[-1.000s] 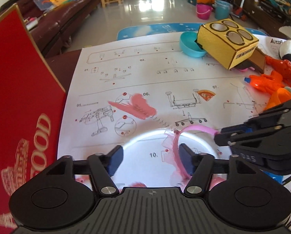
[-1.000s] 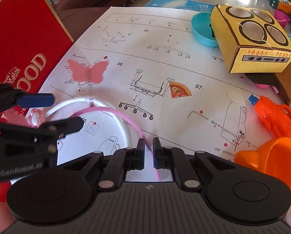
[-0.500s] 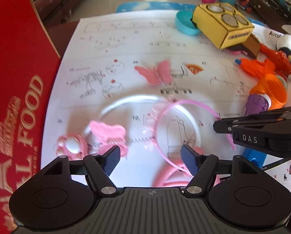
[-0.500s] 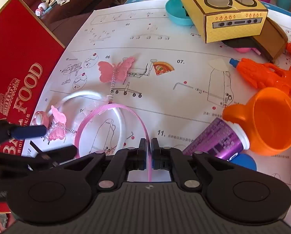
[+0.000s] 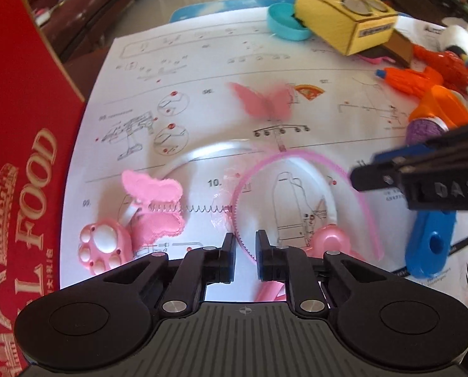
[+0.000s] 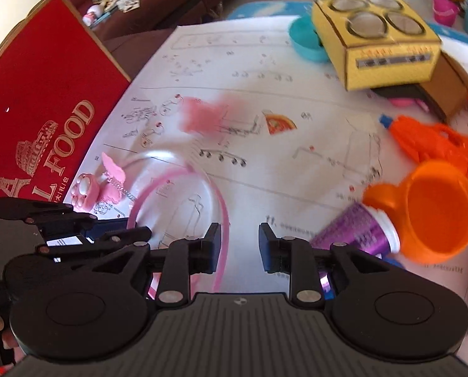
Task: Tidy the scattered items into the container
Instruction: 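Lift the pink headband off the sheet with the right gripper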
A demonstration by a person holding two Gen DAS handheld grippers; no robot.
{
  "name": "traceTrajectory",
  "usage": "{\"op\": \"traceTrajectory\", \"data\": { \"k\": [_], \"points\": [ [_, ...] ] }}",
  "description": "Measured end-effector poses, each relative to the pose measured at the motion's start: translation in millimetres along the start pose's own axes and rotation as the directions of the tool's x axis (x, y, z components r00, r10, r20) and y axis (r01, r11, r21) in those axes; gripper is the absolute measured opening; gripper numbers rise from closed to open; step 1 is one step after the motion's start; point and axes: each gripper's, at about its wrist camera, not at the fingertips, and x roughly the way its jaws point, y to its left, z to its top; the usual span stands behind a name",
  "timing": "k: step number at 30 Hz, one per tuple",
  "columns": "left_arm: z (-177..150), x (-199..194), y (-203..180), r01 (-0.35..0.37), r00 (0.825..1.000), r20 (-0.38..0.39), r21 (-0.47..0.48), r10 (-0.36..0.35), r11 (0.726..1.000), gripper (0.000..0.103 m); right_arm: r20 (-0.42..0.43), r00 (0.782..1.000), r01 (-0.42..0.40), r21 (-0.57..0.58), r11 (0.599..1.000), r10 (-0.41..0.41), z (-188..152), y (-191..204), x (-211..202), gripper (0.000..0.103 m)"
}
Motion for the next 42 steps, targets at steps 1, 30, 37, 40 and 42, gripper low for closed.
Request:
{"op": "traceTrajectory", "data": {
  "k": [1,30,37,40,42],
  "points": [
    [-1,-1,0,0.008,1.000,0.006,0.014,-0.008,1.000,0.007,0.007,1.000,0.006,-0.029,1.000,-0.006,2,3,2,0.030],
    [-7,-2,2,-0.062,0.998,-0.017,-0.065,0.061,0.996,0.001,0.007,1.000,0.002,0.028,1.000,-0.002,-18,17,9,0.006],
    [-10,-21,-8,-0.083,0.996,0.026,-0.042,0.084,0.996,0.001,0.022,1.000,-0.001,0.036,0.999,0.000,-29,19,-5,0.005],
    [-11,-29,-11,-0.087,0.995,0.046,-0.036,0.089,0.996,0.001,0.039,0.999,-0.003,0.041,0.999,0.002,-31,20,-12,0.005],
    [-12,-34,-14,-0.093,0.994,0.061,-0.031,0.095,0.995,0.001,0.050,0.999,-0.006,0.045,0.999,0.004,-33,20,-16,0.005]
  ]
}}
